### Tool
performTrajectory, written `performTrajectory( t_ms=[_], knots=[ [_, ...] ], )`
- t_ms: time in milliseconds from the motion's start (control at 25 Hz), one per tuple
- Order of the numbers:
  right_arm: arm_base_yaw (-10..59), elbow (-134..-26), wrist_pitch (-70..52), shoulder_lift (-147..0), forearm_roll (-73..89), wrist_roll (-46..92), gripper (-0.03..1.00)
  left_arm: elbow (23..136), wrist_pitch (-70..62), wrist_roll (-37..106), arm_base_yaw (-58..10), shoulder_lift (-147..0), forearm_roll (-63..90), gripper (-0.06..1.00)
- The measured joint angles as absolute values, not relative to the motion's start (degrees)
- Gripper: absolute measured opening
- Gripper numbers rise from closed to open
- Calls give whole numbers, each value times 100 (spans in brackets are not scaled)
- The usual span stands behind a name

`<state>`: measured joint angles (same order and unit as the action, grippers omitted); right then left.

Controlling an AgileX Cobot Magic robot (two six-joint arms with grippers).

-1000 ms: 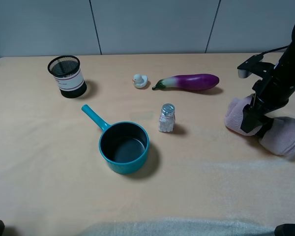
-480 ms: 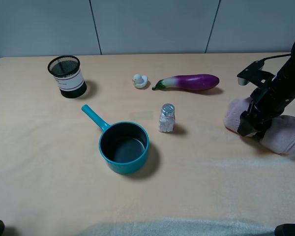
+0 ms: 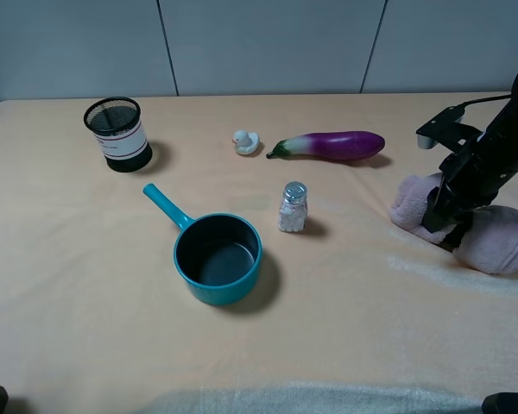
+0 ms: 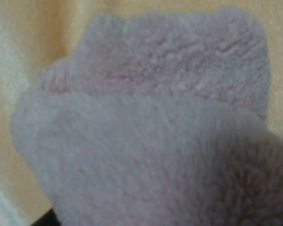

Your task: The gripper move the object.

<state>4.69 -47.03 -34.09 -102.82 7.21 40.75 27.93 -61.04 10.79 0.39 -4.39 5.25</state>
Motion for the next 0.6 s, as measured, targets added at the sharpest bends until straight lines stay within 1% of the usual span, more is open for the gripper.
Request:
performTrajectory(
  t_ms=[400,600],
  knots=[
    [469,-4713,-3547,-10249,775,3987,34,2793,-6104,1079,39,-439,525,75],
    [469,-5114,-4182,-10136,781,3855,33,2793,-6104,1079,39,-439,525,75]
  ],
)
